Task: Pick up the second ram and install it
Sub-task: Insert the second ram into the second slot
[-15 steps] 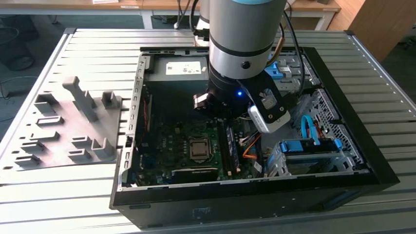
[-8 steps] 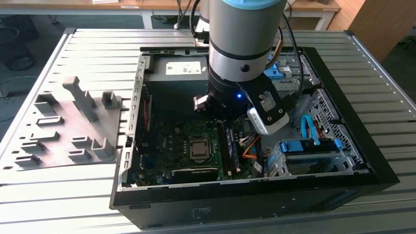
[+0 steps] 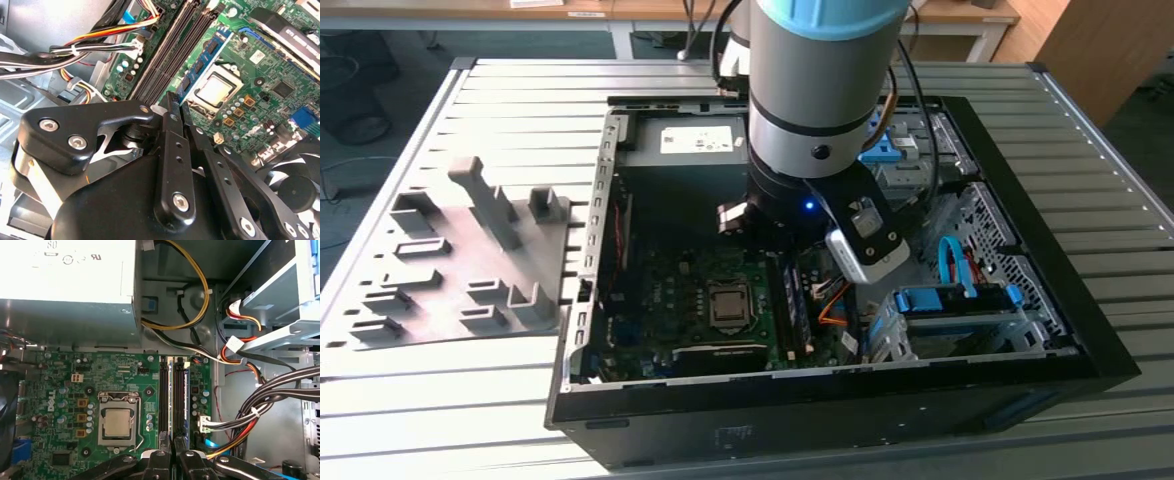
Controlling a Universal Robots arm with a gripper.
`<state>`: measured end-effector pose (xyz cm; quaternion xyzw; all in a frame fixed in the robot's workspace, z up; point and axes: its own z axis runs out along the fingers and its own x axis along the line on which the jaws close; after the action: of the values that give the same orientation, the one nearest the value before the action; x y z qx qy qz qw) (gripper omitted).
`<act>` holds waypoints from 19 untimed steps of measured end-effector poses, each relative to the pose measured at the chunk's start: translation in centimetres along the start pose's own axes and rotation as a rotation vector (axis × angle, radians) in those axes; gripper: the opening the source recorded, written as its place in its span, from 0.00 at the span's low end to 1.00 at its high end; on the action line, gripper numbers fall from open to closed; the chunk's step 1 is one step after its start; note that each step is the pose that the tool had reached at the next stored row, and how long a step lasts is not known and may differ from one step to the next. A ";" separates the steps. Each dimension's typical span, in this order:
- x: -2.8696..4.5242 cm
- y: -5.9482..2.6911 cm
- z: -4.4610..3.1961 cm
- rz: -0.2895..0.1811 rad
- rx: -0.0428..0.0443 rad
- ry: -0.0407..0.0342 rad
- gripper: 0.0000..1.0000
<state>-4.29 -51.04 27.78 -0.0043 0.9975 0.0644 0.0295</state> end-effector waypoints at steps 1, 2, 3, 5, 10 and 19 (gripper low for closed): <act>0.00 -0.01 0.08 0.000 0.0000 0.0000 0.14; 0.00 -0.01 0.17 0.000 -0.0001 0.0000 0.14; -0.01 0.00 0.24 0.000 0.0001 0.0000 0.14; -0.01 0.07 0.39 0.000 0.0001 0.0000 0.14; 0.01 0.31 0.86 0.000 0.0000 0.0000 0.14; 0.08 0.53 2.03 0.001 -0.0011 -0.0001 0.14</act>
<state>-4.25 -50.26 25.84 -0.0039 0.9974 0.0649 0.0295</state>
